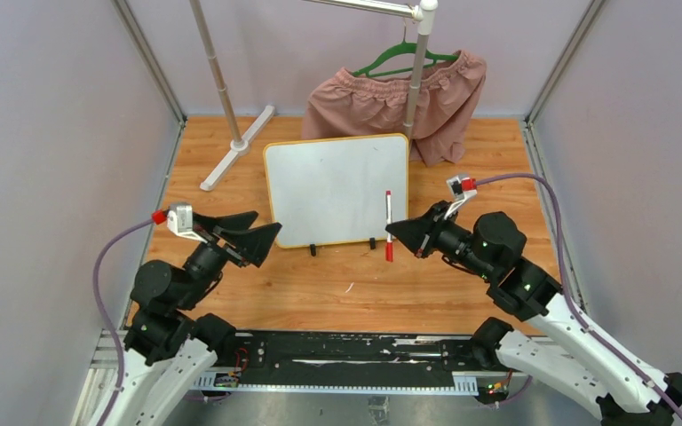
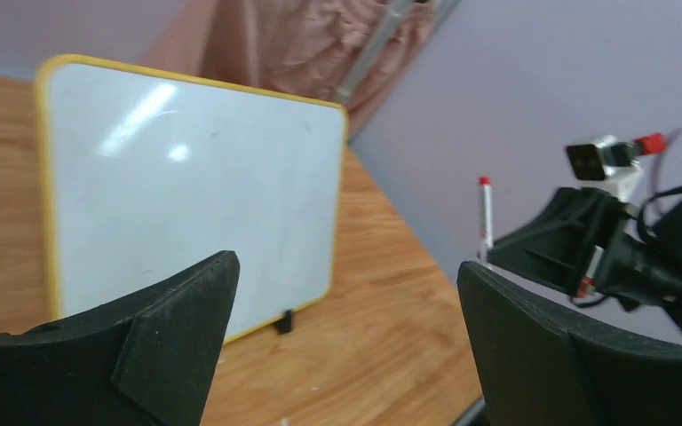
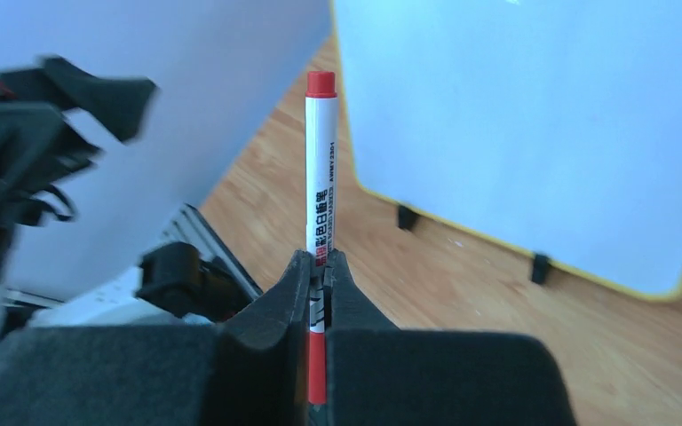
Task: Write a sentence on the whiteboard
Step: Open the whiteboard marker at the center of the board.
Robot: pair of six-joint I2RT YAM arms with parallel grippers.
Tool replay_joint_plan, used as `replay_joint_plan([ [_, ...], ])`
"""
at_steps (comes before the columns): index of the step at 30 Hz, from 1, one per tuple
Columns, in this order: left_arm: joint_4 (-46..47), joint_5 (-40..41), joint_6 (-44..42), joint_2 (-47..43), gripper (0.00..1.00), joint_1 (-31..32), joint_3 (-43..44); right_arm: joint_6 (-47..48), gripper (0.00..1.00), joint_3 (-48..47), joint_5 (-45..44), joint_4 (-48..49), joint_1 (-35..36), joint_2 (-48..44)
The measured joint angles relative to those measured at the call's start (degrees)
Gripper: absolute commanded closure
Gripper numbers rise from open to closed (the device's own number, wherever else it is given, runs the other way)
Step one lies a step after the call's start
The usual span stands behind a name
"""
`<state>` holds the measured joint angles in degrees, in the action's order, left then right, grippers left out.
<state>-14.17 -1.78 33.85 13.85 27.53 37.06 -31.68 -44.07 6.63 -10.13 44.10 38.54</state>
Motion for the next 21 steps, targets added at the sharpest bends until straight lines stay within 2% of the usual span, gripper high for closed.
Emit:
replay_joint_plan([
  [3,9.57,-7.52,6.56,0.61,0.00,0.04,-5.11,-3.93,1.00,1.79,2.36,9.92,0.00,-0.37],
  [8,17.79,-16.15,14.10,7.04,0.00,0.04,-7.08,-11.76,1.00,4.59,3.72,27.36,0.42,4.15],
  [16,24.72,-26.91,19.17,16.20,0.00,0.04,-3.54,-17.18,1.00,4.76,2.89,45.22,6.01,15.19],
  [21,26.34,-29.57,19.39,17.40,0.00,0.04,-2.34,-18.49,1.00,2.95,1.68,52.89,8.35,19.41],
])
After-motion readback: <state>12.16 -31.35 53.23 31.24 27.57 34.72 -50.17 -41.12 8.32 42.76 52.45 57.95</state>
